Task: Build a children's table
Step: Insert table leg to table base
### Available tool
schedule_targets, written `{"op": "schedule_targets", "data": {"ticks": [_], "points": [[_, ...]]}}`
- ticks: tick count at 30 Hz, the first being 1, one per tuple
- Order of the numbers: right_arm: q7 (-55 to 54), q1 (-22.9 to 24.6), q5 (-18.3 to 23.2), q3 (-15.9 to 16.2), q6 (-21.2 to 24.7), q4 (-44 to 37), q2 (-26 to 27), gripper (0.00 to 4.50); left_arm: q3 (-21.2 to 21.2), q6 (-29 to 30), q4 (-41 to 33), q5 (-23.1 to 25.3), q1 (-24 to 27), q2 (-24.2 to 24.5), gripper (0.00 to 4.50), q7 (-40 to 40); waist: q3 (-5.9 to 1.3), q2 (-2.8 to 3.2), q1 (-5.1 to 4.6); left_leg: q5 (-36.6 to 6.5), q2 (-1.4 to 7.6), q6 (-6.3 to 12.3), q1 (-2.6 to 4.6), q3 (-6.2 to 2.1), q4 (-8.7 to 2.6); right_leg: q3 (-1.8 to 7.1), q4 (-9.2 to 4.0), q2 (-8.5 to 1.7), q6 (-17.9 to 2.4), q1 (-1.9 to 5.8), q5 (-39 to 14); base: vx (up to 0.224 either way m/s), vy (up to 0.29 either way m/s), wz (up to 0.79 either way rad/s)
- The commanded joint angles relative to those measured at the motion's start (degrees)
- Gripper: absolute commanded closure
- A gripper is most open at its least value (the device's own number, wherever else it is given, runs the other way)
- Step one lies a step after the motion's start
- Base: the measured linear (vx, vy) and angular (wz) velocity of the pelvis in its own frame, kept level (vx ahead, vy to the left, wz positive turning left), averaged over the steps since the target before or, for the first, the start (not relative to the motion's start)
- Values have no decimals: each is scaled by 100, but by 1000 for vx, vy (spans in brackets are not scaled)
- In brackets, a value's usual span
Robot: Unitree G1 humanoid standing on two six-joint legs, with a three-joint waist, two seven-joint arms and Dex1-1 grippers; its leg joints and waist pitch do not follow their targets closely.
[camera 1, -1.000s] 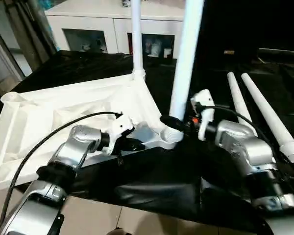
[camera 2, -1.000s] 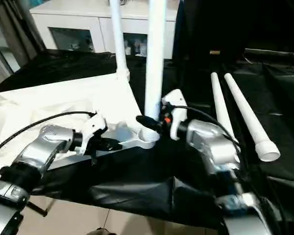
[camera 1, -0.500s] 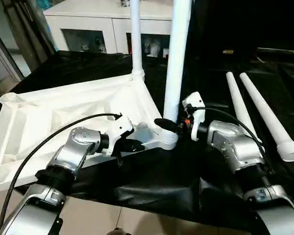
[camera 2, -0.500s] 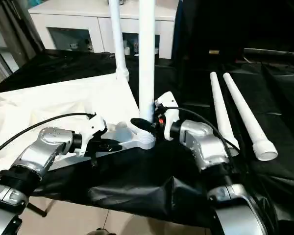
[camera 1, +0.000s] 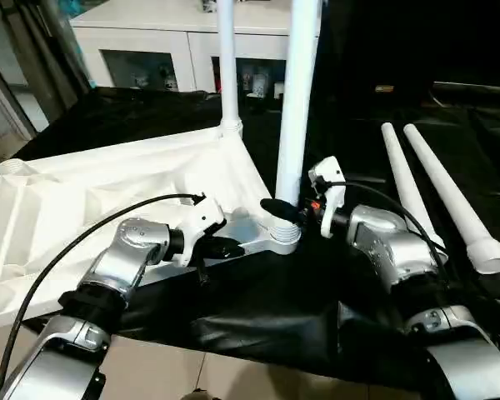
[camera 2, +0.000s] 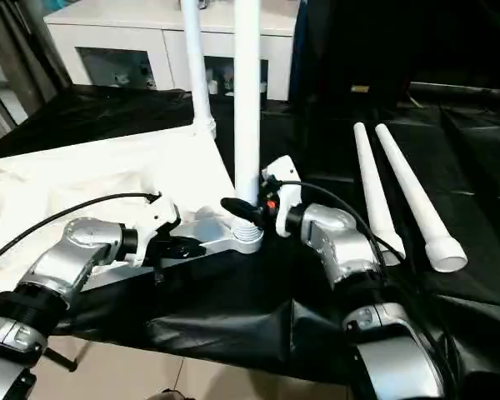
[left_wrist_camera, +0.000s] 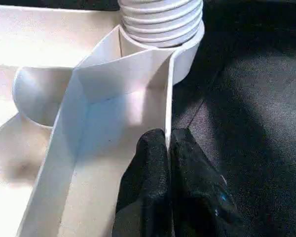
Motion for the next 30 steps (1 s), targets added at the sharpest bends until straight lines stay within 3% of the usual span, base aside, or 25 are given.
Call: {"op": "schedule_targets", "data": {"ticks": [1, 2, 3, 7, 8, 9, 11, 12, 16, 17, 18, 19, 20, 24, 30], "points": [[-15, 365, 103, -159, -126, 209, 52, 257, 260, -149, -66, -166, 35, -111, 450, 249, -407, -97, 25, -792, 344, 369, 101, -104, -443, 301, -439, -496, -1377, 275, -710, 0, 0, 0], [-43, 479, 149, -233, -200, 187, 75, 257, 258, -162, -48, -159, 30, -119, 450, 267, -403, -105, 38, -866, 355, 357, 108, -109, -451, 308, -451, -515, -1368, 276, -771, 0, 0, 0], [-61, 546, 173, -275, -246, 176, 87, 257, 254, -169, -38, -155, 28, -125, 450, 276, -413, -65, 44, -872, 356, 344, 111, -119, -453, 304, -439, -512, -1371, 276, -767, 0, 0, 0], [-261, 942, 229, -433, -553, -17, 179, 257, 228, -195, -15, -137, 11, -159, 450, 313, -409, -90, 34, -914, 347, 337, 108, -114, -466, 300, -449, -496, -1366, 277, -753, 0, 0, 0], [-264, 1010, 211, -427, -591, -85, 182, 257, 228, -201, -14, -129, 9, -165, 450, 314, -404, -39, 36, -988, 347, 315, 112, -118, -469, 301, -465, -494, -1354, 266, -826, 0, 0, 0], [-264, 1048, 199, -421, -608, -125, 182, 257, 229, -205, -13, -123, 8, -169, 450, 314, -406, -60, 40, -1007, 350, 300, 113, -123, -479, 300, -465, -490, -1340, 274, -838, 0, 0, 0], [-181, 1155, -24, -201, -597, -318, 86, 258, 226, -220, -10, -88, 8, -169, 450, 279, -404, -32, 42, -1038, 347, 275, 110, -129, -482, 301, -466, -483, -1328, 273, -832, 0, 0, 0], [-181, 1155, -24, -201, -597, -318, 86, 258, 226, -220, -10, -88, 8, -169, 450, 279, -401, -44, 40, -1044, 348, 269, 108, -128, -486, 300, -469, -479, -1317, 273, -830, 0, 0, 0], [202, 1140, -528, 510, -261, -636, -205, 259, 160, -262, 1, -19, -13, -144, 450, 197, -392, -50, 42, -1089, 334, 246, 107, -127, -486, 302, -485, -475, -1278, 282, -930, 0, 0, 0], [267, 1086, -599, 618, -171, -637, -245, 259, 154, -266, 4, -10, -16, -145, 450, 185, -389, -87, 39, -1097, 337, 248, 107, -122, -489, 306, -490, -475, -1266, 284, -962, 0, 0, 0], [267, 1086, -599, 618, -171, -637, -245, 259, 154, -266, 4, -10, -16, -145, 450, 185, -387, -76, 47, -1102, 336, 244, 109, -126, -490, 306, -487, -481, -1265, 283, -1000, 0, 0, 0], [318, 1018, -660, 699, -120, -597, -272, 259, 145, -271, 6, 6, -20, -145, 450, 175, -379, -110, 40, -1123, 336, 247, 109, -122, -497, 306, -499, -481, -1254, 281, -1072, 0, 0, 0], [380, 926, -711, 772, -66, -533, -287, 259, 131, -280, 4, 26, -20, -139, 450, 166, -371, -94, 45, -1205, 337, 229, 117, -126, -501, 309, -514, -490, -1219, 271, -1288, 0, 0, 0], [683, 522, -821, 995, 120, -277, -285, 259, 86, -256, -117, 55, 70, -101, 450, 94, -366, -145, 27, -1211, 345, 223, 119, -126, -513, 313, -527, -493, -1195, 259, -1415, 0, 0, 0], [1277, 309, -883, 1260, 309, -133, -321, 259, 75, -217, -268, 35, 173, -66, 450, 17, -401, -200, 34, -866, 342, 355, 112, -105, -498, 305, -473, -494, -1271, 296, -875, 0, 0, 0]]}}
